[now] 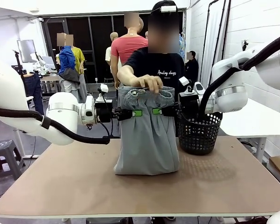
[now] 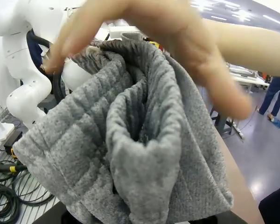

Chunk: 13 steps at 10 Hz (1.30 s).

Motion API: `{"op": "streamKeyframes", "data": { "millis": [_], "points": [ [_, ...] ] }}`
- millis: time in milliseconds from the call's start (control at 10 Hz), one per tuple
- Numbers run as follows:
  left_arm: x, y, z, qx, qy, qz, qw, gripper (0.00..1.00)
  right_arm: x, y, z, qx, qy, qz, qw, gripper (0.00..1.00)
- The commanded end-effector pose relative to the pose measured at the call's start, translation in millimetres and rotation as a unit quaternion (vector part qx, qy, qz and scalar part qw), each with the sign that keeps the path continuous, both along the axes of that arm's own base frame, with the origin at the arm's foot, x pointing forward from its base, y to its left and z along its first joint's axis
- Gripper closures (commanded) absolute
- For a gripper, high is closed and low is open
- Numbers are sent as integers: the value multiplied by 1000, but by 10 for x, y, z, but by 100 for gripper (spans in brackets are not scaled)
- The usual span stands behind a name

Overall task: Fold the training pants.
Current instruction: Fold the Training pants in half.

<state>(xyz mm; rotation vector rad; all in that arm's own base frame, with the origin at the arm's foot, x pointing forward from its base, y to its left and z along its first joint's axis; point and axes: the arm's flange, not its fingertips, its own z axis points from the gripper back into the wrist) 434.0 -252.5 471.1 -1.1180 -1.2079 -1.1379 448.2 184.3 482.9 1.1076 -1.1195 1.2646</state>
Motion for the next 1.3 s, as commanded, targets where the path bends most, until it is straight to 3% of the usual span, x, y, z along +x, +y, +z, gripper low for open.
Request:
{"op": "streamKeyframes", "data": {
  "millis": [0, 1200],
  "points": [
    [-19, -15, 45, 3, -5, 2, 1000, 100, -15, 19, 3, 15, 5, -3, 1000, 100],
    [-19, -15, 45, 3, -5, 2, 1000, 100, -15, 19, 3, 15, 5, -3, 1000, 100]
  ]
}}
